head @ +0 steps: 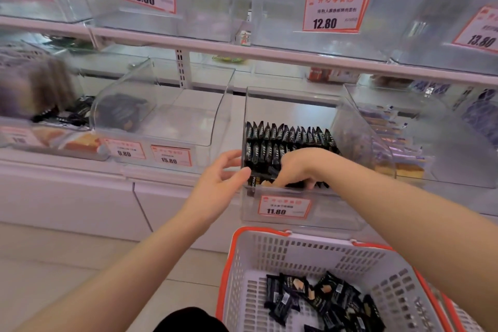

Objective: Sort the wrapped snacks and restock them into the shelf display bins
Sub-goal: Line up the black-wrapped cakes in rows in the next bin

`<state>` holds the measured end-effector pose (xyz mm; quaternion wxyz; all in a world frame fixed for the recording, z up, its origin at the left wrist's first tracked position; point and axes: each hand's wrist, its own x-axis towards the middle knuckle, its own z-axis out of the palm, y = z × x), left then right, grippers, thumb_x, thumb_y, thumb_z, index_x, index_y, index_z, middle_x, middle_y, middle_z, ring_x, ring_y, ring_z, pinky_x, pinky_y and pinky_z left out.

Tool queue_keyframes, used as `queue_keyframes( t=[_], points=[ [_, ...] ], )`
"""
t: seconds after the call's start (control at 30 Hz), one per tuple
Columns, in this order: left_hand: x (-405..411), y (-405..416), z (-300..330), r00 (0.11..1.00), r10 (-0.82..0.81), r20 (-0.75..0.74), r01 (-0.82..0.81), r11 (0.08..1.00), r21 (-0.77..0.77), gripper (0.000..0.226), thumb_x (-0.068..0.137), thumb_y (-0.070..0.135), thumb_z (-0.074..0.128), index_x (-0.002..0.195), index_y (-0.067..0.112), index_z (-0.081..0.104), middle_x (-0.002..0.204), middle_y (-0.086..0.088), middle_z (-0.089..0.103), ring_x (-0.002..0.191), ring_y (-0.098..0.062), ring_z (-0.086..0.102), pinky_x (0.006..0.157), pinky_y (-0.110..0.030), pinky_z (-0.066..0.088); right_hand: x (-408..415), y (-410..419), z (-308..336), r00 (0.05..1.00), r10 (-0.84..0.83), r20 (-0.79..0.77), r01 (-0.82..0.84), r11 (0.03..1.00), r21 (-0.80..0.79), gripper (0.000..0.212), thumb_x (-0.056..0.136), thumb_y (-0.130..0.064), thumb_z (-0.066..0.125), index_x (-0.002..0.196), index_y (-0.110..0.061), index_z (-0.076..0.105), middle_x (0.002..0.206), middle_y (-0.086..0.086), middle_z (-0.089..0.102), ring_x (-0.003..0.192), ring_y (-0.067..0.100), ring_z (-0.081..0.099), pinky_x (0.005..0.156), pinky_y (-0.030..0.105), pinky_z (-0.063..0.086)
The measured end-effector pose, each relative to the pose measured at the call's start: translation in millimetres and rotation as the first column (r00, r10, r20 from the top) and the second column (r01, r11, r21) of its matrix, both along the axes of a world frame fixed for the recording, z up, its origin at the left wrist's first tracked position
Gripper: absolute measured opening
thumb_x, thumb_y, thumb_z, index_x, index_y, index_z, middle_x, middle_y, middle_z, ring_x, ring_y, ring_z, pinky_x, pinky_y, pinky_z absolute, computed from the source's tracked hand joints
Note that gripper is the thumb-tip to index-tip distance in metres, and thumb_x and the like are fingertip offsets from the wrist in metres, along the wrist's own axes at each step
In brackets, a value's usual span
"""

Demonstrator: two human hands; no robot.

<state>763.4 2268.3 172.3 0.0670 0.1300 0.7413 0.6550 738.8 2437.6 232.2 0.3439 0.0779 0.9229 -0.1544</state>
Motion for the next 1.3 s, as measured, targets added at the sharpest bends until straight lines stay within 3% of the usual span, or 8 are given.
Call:
queue_keyframes(
  t=[0.07,0.23,0.4,0.5,0.73,0.9,1.07,1.3],
  points=[
    [-1,-5,-4,0.999,-0.043,-0.01,0.043,0.999,0.017,0.036,0.085,0.023,0.063,0.112,0.044,0.051,0.112,0.024,0.057,0.101,0.0,0.059,0.088,-0.025,0.047,-2,-10,-5,0.995,0.052,-0.083,-0.047,0.997,0.062,0.053,0.083,-0.046,0.064,0.117,-0.007,0.052,0.102,0.007,0.052,0.071,0.019,0.054,0.058,0.027,0.047],
    [6,-15,-23,0.982,-0.174,-0.073,0.172,0.985,-0.029,0.069,0.077,0.01,0.072,0.129,0.04,0.038,0.129,0.021,0.046,0.106,0.004,0.054,0.085,-0.017,0.049,-5,-10,-8,0.992,-0.125,0.033,0.128,0.924,-0.361,0.053,0.075,-0.046,0.073,0.108,-0.008,0.056,0.097,0.006,0.062,0.082,0.019,0.06,0.063,0.023,0.05],
    [6,-12,-30,0.975,-0.141,-0.171,0.128,0.988,-0.085,0.071,0.079,0.001,0.067,0.122,0.048,0.035,0.123,0.013,0.047,0.097,0.003,0.057,0.077,-0.017,0.051,-3,-6,-21,0.965,0.148,-0.218,-0.147,0.989,0.02,0.034,0.076,-0.044,0.068,0.075,-0.011,0.064,0.066,-0.001,0.061,0.061,0.014,0.053,0.052,0.026,0.039],
    [3,-10,-34,0.975,-0.113,-0.19,0.101,0.992,-0.07,0.068,0.079,0.001,0.066,0.118,0.049,0.038,0.12,0.012,0.051,0.094,0.005,0.058,0.074,-0.016,0.05,-7,-12,-27,0.957,0.131,-0.259,-0.124,0.991,0.043,0.038,0.073,-0.049,0.07,0.065,-0.015,0.054,0.058,-0.002,0.053,0.055,0.014,0.046,0.047,0.025,0.033],
    [2,-11,-38,0.972,-0.098,-0.214,0.083,0.993,-0.079,0.065,0.08,0.007,0.067,0.124,0.046,0.039,0.125,0.007,0.052,0.101,-0.003,0.059,0.077,-0.022,0.052,-4,-9,-28,0.869,0.14,-0.475,-0.184,0.982,-0.048,0.056,0.072,-0.042,0.075,0.116,-0.022,0.047,0.097,-0.004,0.054,0.087,0.015,0.054,0.069,0.026,0.039],
    [2,-12,-39,0.973,-0.093,-0.21,0.076,0.993,-0.087,0.062,0.08,0.011,0.068,0.128,0.039,0.04,0.126,0.01,0.051,0.101,0.0,0.058,0.078,-0.02,0.053,-6,-3,-19,0.899,0.176,-0.401,-0.316,0.895,-0.316,0.024,0.083,-0.031,0.068,0.092,-0.043,0.05,0.109,-0.004,0.05,0.08,0.01,0.06,0.062,0.02,0.049],
    [2,-11,-41,0.972,-0.082,-0.22,0.069,0.995,-0.066,0.061,0.079,0.01,0.068,0.125,0.04,0.042,0.125,0.01,0.051,0.098,-0.001,0.059,0.076,-0.02,0.053,-5,6,-24,0.939,0.104,-0.327,-0.265,0.825,-0.499,0.019,0.085,-0.019,0.067,0.093,-0.035,0.064,0.105,0.006,0.059,0.079,0.009,0.056,0.078,0.031,0.051],
    [6,-12,-32,0.972,-0.027,-0.233,0.021,0.999,-0.026,0.056,0.08,0.012,0.069,0.115,0.044,0.04,0.119,0.011,0.052,0.098,-0.005,0.057,0.08,-0.022,0.051,-11,0,-36,0.86,0.226,-0.458,-0.387,0.873,-0.296,0.036,0.073,-0.021,0.075,0.092,-0.035,0.048,0.095,-0.006,0.052,0.086,0.013,0.049,0.073,0.017,0.041]
  ],
)
